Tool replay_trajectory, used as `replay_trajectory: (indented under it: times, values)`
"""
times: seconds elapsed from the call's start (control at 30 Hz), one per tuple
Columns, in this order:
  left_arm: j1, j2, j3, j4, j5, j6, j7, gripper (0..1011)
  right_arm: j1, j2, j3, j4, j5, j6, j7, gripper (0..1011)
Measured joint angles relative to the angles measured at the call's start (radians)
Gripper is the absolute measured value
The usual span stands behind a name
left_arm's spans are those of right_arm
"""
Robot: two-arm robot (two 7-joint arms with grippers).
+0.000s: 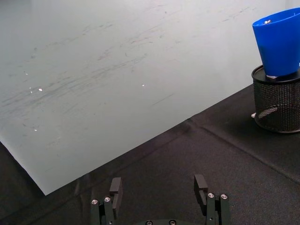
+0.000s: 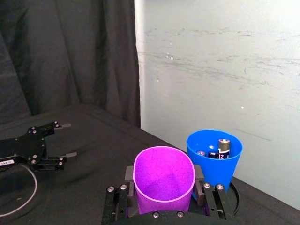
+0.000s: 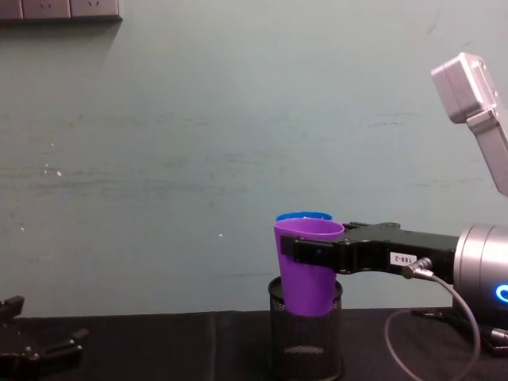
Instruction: Pick up one cup with a gripper and tap it against the other cup.
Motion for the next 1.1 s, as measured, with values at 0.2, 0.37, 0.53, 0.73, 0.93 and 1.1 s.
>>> replay_trajectory:
  times: [0.2,0.37,0.53,0.73,0.93,1.1]
  values:
    - [0.000,0.000,0.000,0.000,0.000,0.000,0.000,1000,0.004,-0.004,0.000,0.001,-0.003,-0.001,-0.003,718]
    - [0.000,0.000,0.000,0.000,0.000,0.000,0.000,1000,0.004,-0.006,0.002,-0.001,-0.008,-0.003,-0.011,718]
    - [0.000,0.000,0.000,0.000,0.000,0.000,0.000,1000,0.004,-0.010,0.006,-0.002,-0.012,-0.004,-0.019,718]
    - [0.000,0.000,0.000,0.000,0.000,0.000,0.000,1000,0.010,-0.013,0.009,0.001,-0.016,-0.005,-0.023,718]
    - [0.000,0.000,0.000,0.000,0.000,0.000,0.000,1000,0.018,-0.017,0.011,0.005,-0.022,-0.005,-0.025,718]
    - [0.000,0.000,0.000,0.000,0.000,0.000,0.000,1000,0.026,-0.020,0.012,0.010,-0.027,-0.001,-0.027,718]
